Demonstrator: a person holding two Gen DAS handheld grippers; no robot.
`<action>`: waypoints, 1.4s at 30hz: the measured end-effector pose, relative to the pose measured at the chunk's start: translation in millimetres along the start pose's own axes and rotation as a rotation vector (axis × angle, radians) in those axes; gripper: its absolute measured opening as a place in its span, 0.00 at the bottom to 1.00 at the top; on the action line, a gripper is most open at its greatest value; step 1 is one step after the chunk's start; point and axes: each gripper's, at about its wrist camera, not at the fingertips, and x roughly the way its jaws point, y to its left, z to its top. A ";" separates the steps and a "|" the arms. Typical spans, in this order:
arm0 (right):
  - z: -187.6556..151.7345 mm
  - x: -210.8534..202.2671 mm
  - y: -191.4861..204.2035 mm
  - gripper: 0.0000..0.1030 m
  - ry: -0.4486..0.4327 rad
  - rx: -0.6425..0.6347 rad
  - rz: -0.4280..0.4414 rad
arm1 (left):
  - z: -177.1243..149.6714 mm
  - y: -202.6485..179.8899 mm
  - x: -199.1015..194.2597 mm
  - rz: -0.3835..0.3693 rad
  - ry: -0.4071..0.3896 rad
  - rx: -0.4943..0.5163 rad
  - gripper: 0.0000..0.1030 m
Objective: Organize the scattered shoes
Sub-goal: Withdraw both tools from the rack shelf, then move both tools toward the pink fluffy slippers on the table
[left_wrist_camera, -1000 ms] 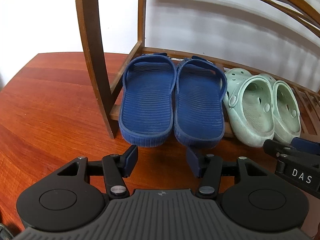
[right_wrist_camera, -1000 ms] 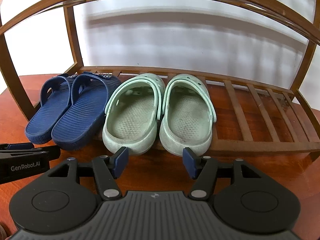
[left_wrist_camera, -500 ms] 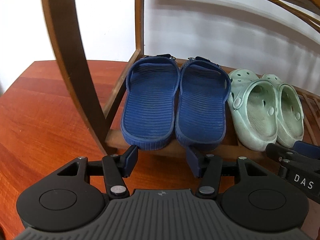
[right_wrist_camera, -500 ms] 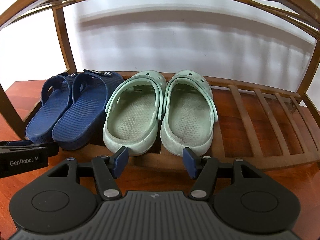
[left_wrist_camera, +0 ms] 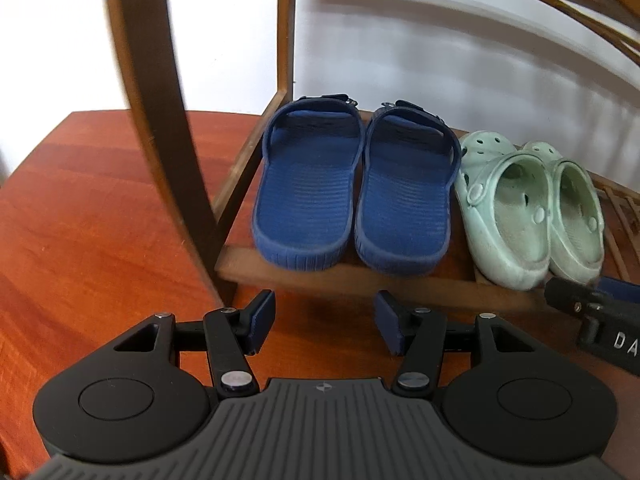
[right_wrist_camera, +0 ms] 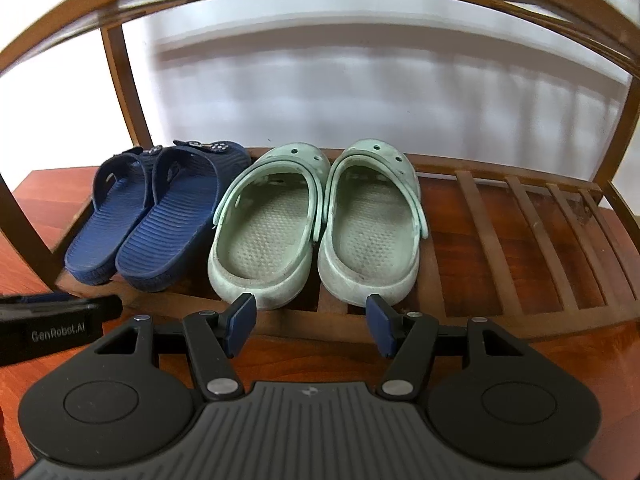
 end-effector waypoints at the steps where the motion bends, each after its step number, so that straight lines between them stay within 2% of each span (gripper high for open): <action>1: -0.1 -5.0 -0.1 0.65 -0.001 0.000 0.004 | -1.2 0.8 -4.7 -0.002 0.000 -0.006 0.56; 12: 2.8 -72.4 -8.8 0.67 -0.029 -0.017 0.065 | -15.5 0.5 -72.1 -0.023 -0.052 -0.026 0.56; 19: -13.5 -129.1 -19.1 0.71 -0.054 -0.062 0.128 | -37.4 -11.7 -122.4 -0.029 -0.097 -0.030 0.58; 23: -23.9 -158.1 -28.5 0.71 -0.054 -0.078 0.150 | -58.1 -22.3 -156.3 -0.033 -0.104 -0.044 0.59; 32: -61.0 -215.4 -41.3 0.75 -0.026 -0.119 0.226 | -111.7 -41.5 -207.0 -0.032 -0.075 -0.064 0.59; 42: -106.2 -241.0 -40.4 0.75 0.013 -0.162 0.284 | -168.4 -45.1 -228.9 0.006 -0.040 -0.094 0.60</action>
